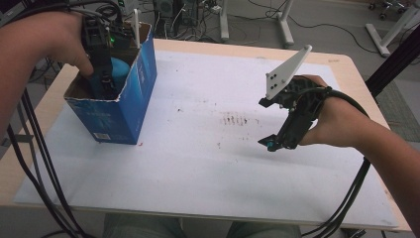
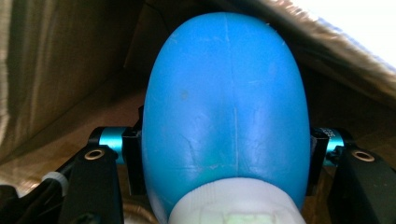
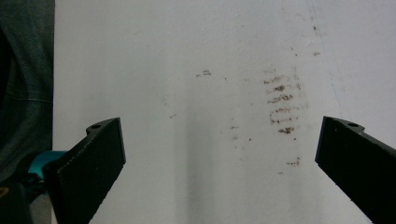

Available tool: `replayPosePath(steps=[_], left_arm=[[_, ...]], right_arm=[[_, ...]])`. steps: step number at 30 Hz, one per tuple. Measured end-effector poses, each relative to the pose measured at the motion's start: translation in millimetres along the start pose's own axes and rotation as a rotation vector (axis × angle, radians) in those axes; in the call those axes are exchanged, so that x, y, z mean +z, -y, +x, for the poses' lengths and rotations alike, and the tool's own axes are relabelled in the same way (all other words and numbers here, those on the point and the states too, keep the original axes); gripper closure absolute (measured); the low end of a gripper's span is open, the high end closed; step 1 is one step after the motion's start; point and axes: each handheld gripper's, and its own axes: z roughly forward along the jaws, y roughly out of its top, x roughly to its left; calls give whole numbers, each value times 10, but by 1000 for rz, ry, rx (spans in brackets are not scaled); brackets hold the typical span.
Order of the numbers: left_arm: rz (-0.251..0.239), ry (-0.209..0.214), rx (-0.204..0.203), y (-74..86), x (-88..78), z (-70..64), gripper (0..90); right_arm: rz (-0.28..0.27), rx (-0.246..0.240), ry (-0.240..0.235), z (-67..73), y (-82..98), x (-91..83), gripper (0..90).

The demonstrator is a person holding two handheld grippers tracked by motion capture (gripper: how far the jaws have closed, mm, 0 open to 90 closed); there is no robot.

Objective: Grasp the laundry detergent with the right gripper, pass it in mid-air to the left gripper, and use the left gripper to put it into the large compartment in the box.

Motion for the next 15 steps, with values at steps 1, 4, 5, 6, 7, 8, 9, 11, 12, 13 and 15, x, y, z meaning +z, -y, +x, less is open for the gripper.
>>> replayPosePath(steps=[1, 4, 5, 6, 7, 8, 9, 11, 12, 13, 15], left_arm=[[3, 1, 2, 2, 20, 1, 379], [-7, 6, 6, 7, 15, 6, 379], [-9, 5, 0, 9, 19, 7, 378], [-12, 9, 0, 10, 16, 12, 378], [-13, 13, 2, 10, 19, 16, 378], [-14, 15, 1, 10, 18, 20, 377], [-19, 25, -4, 9, 16, 27, 376], [-24, 30, -9, 8, 9, 36, 364], [-28, 27, -12, 8, 7, 38, 353], [-28, 25, -14, 8, 6, 42, 340], [-27, 25, -15, 11, 1, 45, 322]], right_arm=[[0, 1, 0, -1, 0, 3, 6], [2, 2, -4, -2, 5, 17, 6], [0, -1, -4, -4, 7, 25, 6], [4, 4, -5, 1, 11, 28, 6], [2, 6, -7, 3, 14, 30, 6], [2, 8, -7, 4, 17, 29, 6], [3, 6, -5, 3, 20, 31, 6], [3, 8, -6, 7, 24, 31, 6], [4, 9, -6, 9, 25, 29, 6], [3, 8, -5, 11, 26, 26, 6], [2, 8, -3, 14, 30, 16, 6]])
